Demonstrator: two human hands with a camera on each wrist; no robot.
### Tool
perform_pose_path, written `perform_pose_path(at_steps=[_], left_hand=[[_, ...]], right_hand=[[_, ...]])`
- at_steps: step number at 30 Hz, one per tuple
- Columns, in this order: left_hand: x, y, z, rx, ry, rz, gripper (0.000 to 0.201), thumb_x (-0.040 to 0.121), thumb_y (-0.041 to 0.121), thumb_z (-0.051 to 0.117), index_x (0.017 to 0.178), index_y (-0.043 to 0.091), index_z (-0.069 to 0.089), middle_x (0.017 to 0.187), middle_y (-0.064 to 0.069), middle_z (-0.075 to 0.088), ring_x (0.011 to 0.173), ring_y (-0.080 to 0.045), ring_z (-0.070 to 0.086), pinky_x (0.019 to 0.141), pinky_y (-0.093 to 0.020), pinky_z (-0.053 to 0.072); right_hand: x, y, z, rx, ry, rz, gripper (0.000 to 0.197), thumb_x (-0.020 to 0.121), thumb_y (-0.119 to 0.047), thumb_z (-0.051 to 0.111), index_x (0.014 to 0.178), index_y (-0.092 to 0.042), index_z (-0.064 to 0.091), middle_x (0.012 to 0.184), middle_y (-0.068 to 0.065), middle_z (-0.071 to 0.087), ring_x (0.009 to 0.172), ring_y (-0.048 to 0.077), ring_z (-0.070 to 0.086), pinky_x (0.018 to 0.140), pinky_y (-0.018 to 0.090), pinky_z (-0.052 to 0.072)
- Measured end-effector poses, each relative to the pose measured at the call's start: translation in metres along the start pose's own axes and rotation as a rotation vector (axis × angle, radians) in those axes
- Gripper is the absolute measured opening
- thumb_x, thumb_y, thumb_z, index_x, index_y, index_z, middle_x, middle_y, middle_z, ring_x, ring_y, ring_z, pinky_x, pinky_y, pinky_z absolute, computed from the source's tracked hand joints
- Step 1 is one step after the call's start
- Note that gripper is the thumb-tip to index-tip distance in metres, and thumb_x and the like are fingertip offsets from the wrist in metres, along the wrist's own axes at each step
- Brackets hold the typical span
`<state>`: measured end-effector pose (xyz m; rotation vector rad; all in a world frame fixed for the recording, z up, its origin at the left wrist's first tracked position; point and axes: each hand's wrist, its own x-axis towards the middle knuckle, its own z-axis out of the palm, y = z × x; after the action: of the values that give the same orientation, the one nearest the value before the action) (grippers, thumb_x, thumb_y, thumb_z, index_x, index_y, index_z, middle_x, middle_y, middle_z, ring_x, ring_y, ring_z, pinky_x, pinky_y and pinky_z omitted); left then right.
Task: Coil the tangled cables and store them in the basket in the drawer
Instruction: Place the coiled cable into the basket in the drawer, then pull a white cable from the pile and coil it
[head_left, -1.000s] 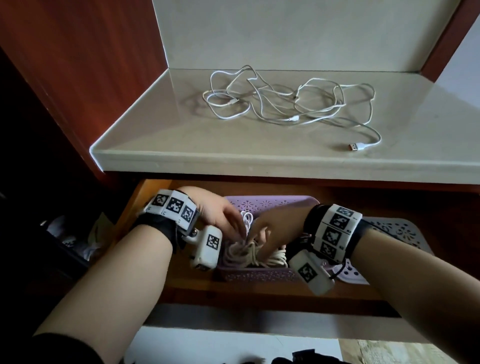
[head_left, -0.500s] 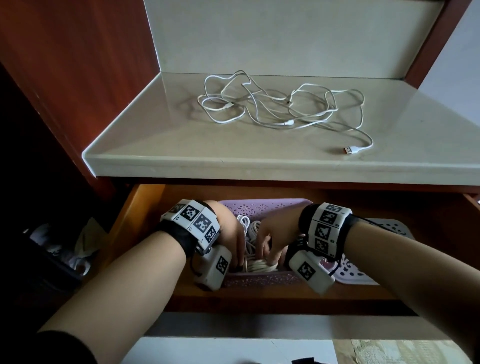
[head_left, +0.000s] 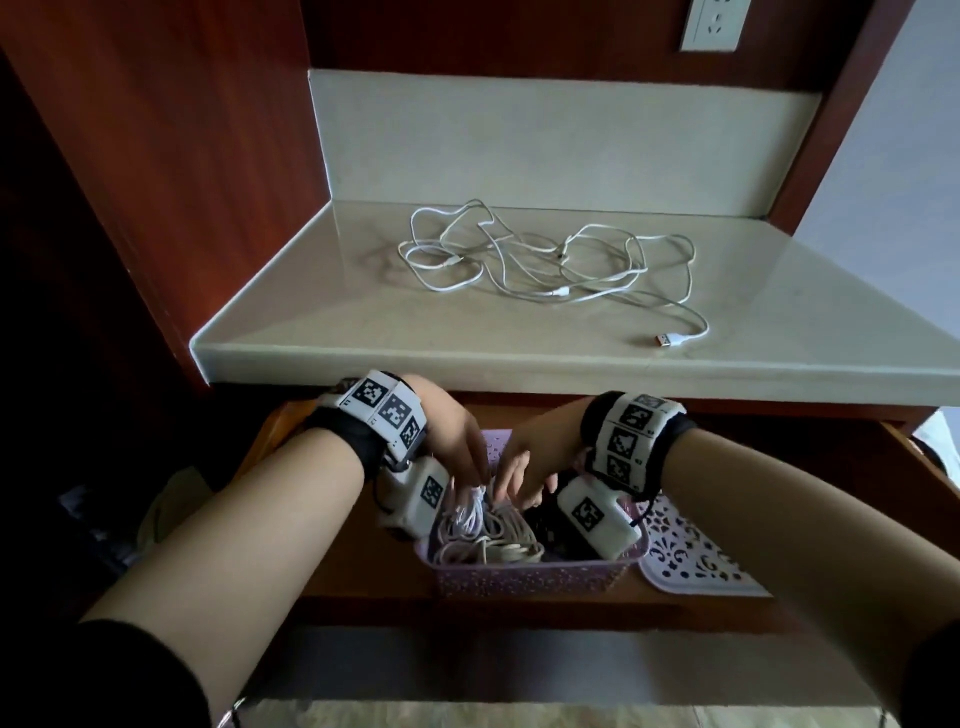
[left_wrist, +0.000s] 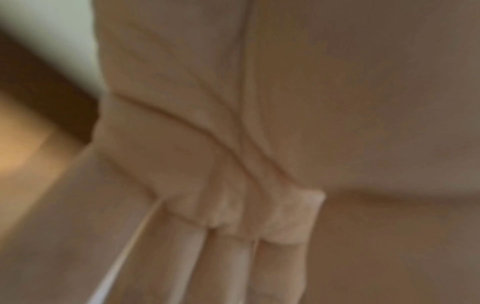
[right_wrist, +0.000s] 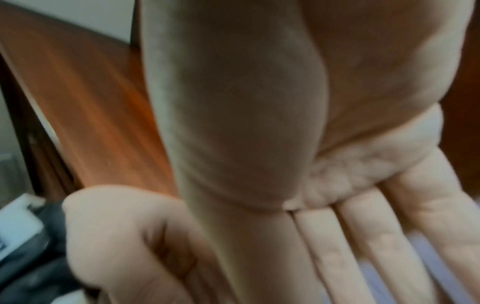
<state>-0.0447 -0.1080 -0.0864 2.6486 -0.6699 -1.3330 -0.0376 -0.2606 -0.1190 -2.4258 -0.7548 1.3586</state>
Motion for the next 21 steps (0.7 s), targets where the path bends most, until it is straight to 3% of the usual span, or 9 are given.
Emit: perform_pose_path(at_steps=[2, 5, 7, 9, 14, 16, 18, 21], left_hand=[[-0.016, -0.001, -0.021, -0.042, 0.083, 0.031, 0.034, 0.095, 0.02, 0.057, 0.128, 0.01, 0.056, 0.105, -0.001, 0.069, 0.078, -0.009, 0.065, 0.071, -0.017, 0.052], [-0.038, -0.002, -0.055, -0.18, 0.148, 0.091, 0.031, 0.098, 0.013, 0.05, 0.126, -0.001, 0.049, 0.106, -0.017, 0.068, 0.067, -0.008, 0.068, 0.071, -0.025, 0.054], [-0.048, 0.002, -0.076, -0.217, 0.26, 0.114, 0.026, 0.099, 0.013, 0.048, 0.122, 0.002, 0.05, 0.093, -0.011, 0.068, 0.067, -0.009, 0.068, 0.069, -0.026, 0.053], [-0.051, 0.009, -0.093, -0.277, 0.404, 0.149, 0.018, 0.098, 0.013, 0.049, 0.113, 0.004, 0.054, 0.086, -0.006, 0.067, 0.069, -0.012, 0.067, 0.066, -0.025, 0.053], [-0.022, 0.022, -0.116, -0.389, 0.656, 0.167, 0.009, 0.093, 0.009, 0.056, 0.102, 0.005, 0.057, 0.092, -0.008, 0.064, 0.07, -0.014, 0.064, 0.051, -0.018, 0.051], [-0.009, 0.027, -0.123, -0.372, 0.719, 0.136, 0.012, 0.093, 0.007, 0.053, 0.104, 0.005, 0.058, 0.087, -0.007, 0.063, 0.066, -0.012, 0.062, 0.048, -0.017, 0.049], [0.002, 0.034, -0.129, -0.294, 0.747, 0.073, 0.011, 0.093, 0.002, 0.05, 0.096, 0.012, 0.055, 0.075, -0.001, 0.058, 0.059, -0.009, 0.056, 0.048, -0.018, 0.046], [0.016, 0.039, -0.133, -0.25, 0.699, 0.014, 0.011, 0.091, 0.002, 0.053, 0.092, 0.013, 0.054, 0.067, -0.001, 0.052, 0.053, -0.012, 0.049, 0.046, -0.019, 0.04]], right_hand=[[-0.021, -0.003, -0.019, 0.076, 0.135, -0.054, 0.029, 0.092, -0.009, 0.06, 0.12, -0.012, 0.061, 0.095, 0.001, 0.067, 0.076, 0.007, 0.063, 0.068, 0.019, 0.05], [-0.054, -0.005, -0.046, 0.244, 0.26, -0.143, 0.017, 0.094, -0.006, 0.055, 0.109, -0.009, 0.062, 0.083, -0.003, 0.071, 0.072, 0.01, 0.066, 0.066, 0.019, 0.053], [-0.075, -0.005, -0.061, 0.34, 0.31, -0.196, 0.014, 0.095, -0.004, 0.052, 0.105, -0.006, 0.062, 0.084, 0.003, 0.071, 0.074, 0.016, 0.067, 0.066, 0.022, 0.054], [-0.092, -0.002, -0.077, 0.358, 0.435, -0.2, 0.015, 0.095, -0.007, 0.052, 0.106, -0.004, 0.063, 0.086, 0.005, 0.07, 0.072, 0.014, 0.067, 0.062, 0.019, 0.052], [-0.113, 0.015, -0.111, 0.285, 0.792, -0.069, 0.011, 0.092, -0.014, 0.058, 0.094, -0.007, 0.066, 0.084, 0.003, 0.068, 0.069, 0.014, 0.064, 0.053, 0.016, 0.047], [-0.109, 0.021, -0.122, 0.257, 0.835, -0.014, 0.008, 0.091, -0.013, 0.059, 0.089, -0.009, 0.066, 0.084, 0.003, 0.067, 0.067, 0.012, 0.063, 0.051, 0.016, 0.048], [-0.103, 0.025, -0.133, 0.224, 0.848, 0.03, 0.01, 0.09, -0.011, 0.059, 0.083, -0.015, 0.064, 0.088, 0.005, 0.068, 0.067, 0.011, 0.064, 0.052, 0.017, 0.049], [-0.094, 0.03, -0.145, 0.135, 0.827, 0.106, 0.012, 0.089, -0.01, 0.057, 0.089, -0.016, 0.067, 0.1, 0.008, 0.069, 0.067, 0.009, 0.065, 0.058, 0.022, 0.053]])
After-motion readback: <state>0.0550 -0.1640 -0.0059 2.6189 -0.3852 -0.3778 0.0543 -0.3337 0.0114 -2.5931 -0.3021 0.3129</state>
